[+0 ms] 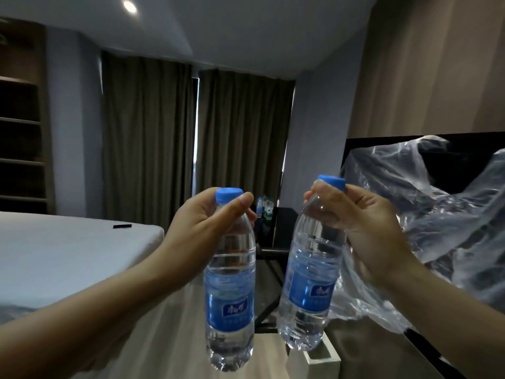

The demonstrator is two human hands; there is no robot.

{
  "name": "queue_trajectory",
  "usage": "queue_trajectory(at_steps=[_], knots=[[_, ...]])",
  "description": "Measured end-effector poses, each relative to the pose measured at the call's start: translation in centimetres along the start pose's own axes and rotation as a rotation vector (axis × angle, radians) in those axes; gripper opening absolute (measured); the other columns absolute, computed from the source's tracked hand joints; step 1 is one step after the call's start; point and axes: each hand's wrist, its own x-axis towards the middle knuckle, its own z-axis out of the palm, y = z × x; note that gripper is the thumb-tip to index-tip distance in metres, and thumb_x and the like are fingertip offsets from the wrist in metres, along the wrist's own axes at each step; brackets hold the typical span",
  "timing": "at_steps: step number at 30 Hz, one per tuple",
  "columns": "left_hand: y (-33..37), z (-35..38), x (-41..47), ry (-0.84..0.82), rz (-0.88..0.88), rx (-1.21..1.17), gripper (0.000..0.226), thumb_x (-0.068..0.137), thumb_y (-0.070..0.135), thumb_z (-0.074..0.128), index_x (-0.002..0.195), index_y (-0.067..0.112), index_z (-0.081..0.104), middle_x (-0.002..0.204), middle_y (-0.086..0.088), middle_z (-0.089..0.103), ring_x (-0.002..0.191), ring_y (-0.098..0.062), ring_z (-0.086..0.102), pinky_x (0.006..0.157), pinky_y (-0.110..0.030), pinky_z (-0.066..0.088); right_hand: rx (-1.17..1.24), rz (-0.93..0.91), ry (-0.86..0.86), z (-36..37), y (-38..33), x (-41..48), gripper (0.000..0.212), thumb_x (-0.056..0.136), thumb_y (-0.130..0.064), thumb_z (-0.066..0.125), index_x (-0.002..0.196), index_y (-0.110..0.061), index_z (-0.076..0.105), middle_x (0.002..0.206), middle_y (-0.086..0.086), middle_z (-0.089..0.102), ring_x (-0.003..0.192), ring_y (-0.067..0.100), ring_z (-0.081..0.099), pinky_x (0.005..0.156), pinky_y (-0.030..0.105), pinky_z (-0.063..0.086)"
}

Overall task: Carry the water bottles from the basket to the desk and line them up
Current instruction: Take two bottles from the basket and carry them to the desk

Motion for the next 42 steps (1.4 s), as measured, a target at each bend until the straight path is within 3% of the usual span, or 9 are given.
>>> queue_trajectory(at_steps=[4, 11, 18, 24, 29, 37, 42], knots=[[-3.6, -2.3, 5.7, -0.019, 0.005, -0.006, 0.039, 0.085, 0.047, 0.055, 0.09, 0.009, 0.065, 0.082, -0.011, 0.07, 0.073, -0.02, 0.068, 0.065, -0.026, 0.053, -0.024, -0.016, 0.024, 2.2, 3.0, 5.1, 0.032, 0.066, -0.034, 0.072, 0.088, -0.011, 0.073, 0.084, 0.007, 0.075, 0.08, 0.02, 0.071, 0.089, 0.041, 0.056], [-11.2, -3.1, 13.7, -0.005, -0.059, -0.035, 0.043, 0.075, 0.049, 0.055, 0.089, 0.01, 0.066, 0.083, -0.01, 0.071, 0.076, -0.02, 0.069, 0.068, -0.031, 0.053, -0.044, 0.017, 0.065, 3.3, 9.2, 12.1, 0.025, 0.072, -0.031, 0.07, 0.087, -0.011, 0.072, 0.087, 0.012, 0.075, 0.087, 0.031, 0.071, 0.081, 0.038, 0.059], [-18.2, -1.0, 21.9, 0.002, -0.017, 0.016, 0.042, 0.076, 0.048, 0.055, 0.092, 0.01, 0.065, 0.083, -0.006, 0.071, 0.074, -0.015, 0.069, 0.063, -0.022, 0.054, -0.016, 0.001, 0.021, 1.4, 16.4, 21.0, 0.023, 0.073, -0.028, 0.069, 0.086, -0.01, 0.072, 0.08, 0.006, 0.075, 0.075, 0.017, 0.071, 0.074, 0.027, 0.06], [-23.4, 0.2, 29.7, 0.044, -0.013, 0.058, 0.045, 0.072, 0.052, 0.054, 0.089, 0.013, 0.066, 0.085, -0.005, 0.071, 0.077, -0.017, 0.069, 0.064, -0.02, 0.056, -0.06, 0.021, -0.01, -0.8, 21.9, 29.4, 0.03, 0.073, -0.033, 0.068, 0.091, -0.009, 0.072, 0.083, 0.006, 0.075, 0.077, 0.018, 0.072, 0.067, 0.022, 0.058], [-28.2, 0.7, 35.1, 0.076, -0.038, 0.086, 0.046, 0.072, 0.054, 0.052, 0.091, 0.014, 0.065, 0.085, -0.004, 0.071, 0.078, -0.014, 0.069, 0.064, -0.019, 0.056, -0.035, 0.053, -0.019, -1.3, 26.3, 35.5, 0.03, 0.071, -0.034, 0.069, 0.088, -0.009, 0.073, 0.079, 0.005, 0.074, 0.075, 0.017, 0.071, 0.069, 0.026, 0.06], [-37.5, 0.0, 43.7, 0.058, -0.07, 0.081, 0.041, 0.075, 0.051, 0.053, 0.089, 0.014, 0.067, 0.084, -0.006, 0.071, 0.076, -0.016, 0.07, 0.065, -0.021, 0.057, -0.066, 0.077, -0.003, 0.5, 34.5, 44.9, 0.035, 0.068, -0.038, 0.07, 0.087, -0.009, 0.074, 0.082, 0.01, 0.074, 0.077, 0.02, 0.072, 0.066, 0.021, 0.058], [-43.0, -2.5, 50.7, 0.028, -0.058, 0.044, 0.036, 0.08, 0.046, 0.055, 0.09, 0.013, 0.066, 0.084, -0.003, 0.071, 0.076, -0.014, 0.069, 0.069, -0.028, 0.053, -0.06, 0.082, 0.015, 3.3, 38.9, 52.1, 0.032, 0.071, -0.033, 0.072, 0.087, -0.006, 0.073, 0.086, 0.018, 0.072, 0.076, 0.024, 0.07, 0.07, 0.029, 0.059]])
